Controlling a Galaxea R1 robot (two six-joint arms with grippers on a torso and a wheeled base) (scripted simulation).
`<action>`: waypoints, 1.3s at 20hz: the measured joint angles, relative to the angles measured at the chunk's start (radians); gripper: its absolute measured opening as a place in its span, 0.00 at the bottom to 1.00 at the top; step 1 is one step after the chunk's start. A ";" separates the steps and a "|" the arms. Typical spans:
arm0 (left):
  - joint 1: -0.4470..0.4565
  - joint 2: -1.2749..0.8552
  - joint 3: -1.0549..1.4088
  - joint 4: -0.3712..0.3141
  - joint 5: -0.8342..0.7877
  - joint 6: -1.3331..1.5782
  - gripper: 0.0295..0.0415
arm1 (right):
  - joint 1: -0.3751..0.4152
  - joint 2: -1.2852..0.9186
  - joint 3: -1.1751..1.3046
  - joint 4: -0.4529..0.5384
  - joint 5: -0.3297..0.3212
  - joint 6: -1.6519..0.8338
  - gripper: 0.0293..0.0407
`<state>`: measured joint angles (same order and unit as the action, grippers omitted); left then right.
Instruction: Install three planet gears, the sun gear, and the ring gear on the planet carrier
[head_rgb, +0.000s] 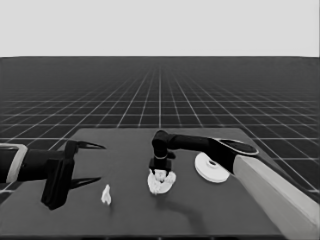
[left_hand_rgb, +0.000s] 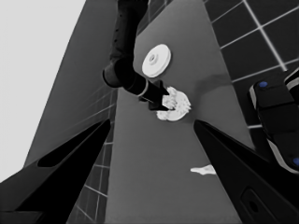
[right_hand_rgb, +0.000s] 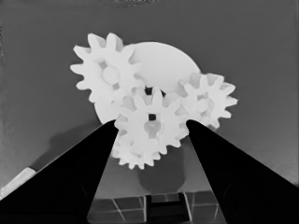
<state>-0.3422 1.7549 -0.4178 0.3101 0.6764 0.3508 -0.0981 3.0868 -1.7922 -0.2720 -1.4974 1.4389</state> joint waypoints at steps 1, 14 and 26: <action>0.000 0.000 0.000 0.000 0.000 0.000 0.75 | 0.000 0.000 0.000 0.000 0.000 0.010 0.14; 0.000 0.000 0.000 0.000 0.000 0.000 0.75 | -0.001 0.000 0.000 0.000 0.000 0.147 0.14; 0.000 0.000 0.000 0.000 0.000 0.000 0.75 | -0.007 -0.001 -0.001 0.000 0.000 0.272 0.14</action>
<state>-0.3422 1.7549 -0.4178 0.3101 0.6764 0.3508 -0.1049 3.0853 -1.7934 -0.2720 -1.4975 1.7112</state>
